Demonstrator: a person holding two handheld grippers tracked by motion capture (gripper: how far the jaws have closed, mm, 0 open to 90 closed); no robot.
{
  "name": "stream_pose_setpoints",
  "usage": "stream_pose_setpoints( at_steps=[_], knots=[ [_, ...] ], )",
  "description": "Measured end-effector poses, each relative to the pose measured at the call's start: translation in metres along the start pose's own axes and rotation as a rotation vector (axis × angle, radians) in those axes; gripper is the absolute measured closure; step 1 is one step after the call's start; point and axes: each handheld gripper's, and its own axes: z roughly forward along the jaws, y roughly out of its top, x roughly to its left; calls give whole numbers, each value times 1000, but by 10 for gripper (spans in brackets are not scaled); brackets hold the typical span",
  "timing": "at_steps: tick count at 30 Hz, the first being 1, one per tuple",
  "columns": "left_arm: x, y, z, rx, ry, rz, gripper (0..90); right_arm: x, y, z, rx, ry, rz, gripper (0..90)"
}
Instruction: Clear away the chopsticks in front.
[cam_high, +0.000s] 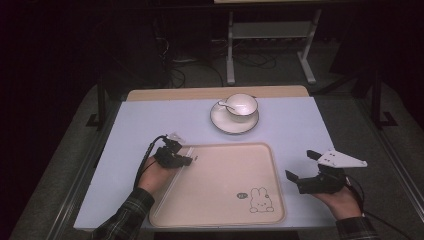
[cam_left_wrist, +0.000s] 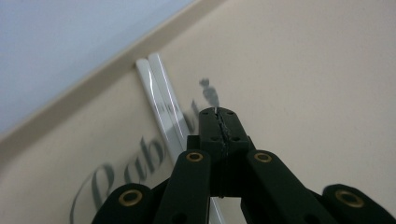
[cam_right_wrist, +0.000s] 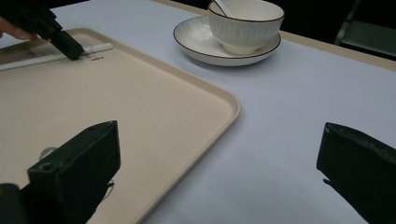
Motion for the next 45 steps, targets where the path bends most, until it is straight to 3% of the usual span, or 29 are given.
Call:
stream_pose_setpoints(
  at_steps=[16, 24, 27, 33, 37, 39, 45],
  knots=[
    [9, -37, -33, -10, 51, -63, 893, 1, 2, 0, -1, 1, -9, 0],
    [11, -40, -34, 1, 56, -62, 883, 2, 1, 0, -1, -1, -11, 0],
    [9, -38, -37, -22, 65, -51, 795, 2, 1, 0, 6, 1, -11, 0],
    [4, -34, -56, -137, 83, 3, 589, 2, 1, 2, 12, 3, -14, 0],
    [0, -38, -69, -205, 79, 30, 399, 2, 1, 1, 11, 2, -10, 0],
    [-2, -42, -75, -236, 87, 42, 345, 2, 0, 1, 9, 2, -8, 0],
    [1, -57, -84, -263, 112, 45, 197, 2, 1, 2, 7, 5, -8, 0]
  ],
)
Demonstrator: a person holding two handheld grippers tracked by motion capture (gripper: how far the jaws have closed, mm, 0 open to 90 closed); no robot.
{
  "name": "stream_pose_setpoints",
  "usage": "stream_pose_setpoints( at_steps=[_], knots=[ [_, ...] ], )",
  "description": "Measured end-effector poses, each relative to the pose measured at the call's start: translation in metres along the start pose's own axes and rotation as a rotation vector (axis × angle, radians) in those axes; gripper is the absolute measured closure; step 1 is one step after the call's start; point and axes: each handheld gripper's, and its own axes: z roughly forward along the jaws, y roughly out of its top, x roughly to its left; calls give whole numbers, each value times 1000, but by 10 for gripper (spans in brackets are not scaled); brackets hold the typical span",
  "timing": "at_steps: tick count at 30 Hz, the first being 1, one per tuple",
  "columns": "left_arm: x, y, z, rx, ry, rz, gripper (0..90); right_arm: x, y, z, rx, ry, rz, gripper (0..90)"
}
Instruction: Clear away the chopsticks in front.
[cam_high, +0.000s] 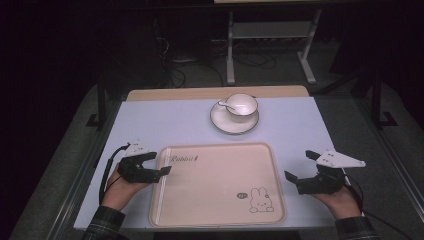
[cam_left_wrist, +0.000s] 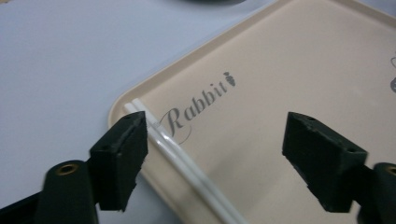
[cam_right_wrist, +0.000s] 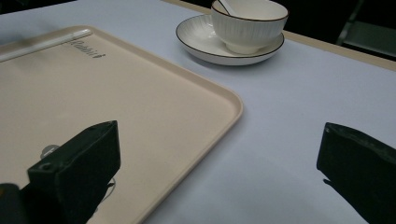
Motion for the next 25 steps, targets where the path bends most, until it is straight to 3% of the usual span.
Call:
stream_pose_setpoints(
  at_steps=[4, 7, 11, 25],
  knots=[
    [5, -8, -8, -21, 24, 6, 153, 0, 0, 0, 0, -1, 2, 0],
    [9, -14, -13, -41, 30, -12, 124, -1, 0, 0, 0, 1, 2, 0],
    [12, -20, -15, -37, 41, -22, 119, 0, 0, 0, 3, 0, -1, 0],
    [14, -21, -13, -35, 41, -19, 122, -1, -1, 0, 6, 0, -6, 0]
  ],
)
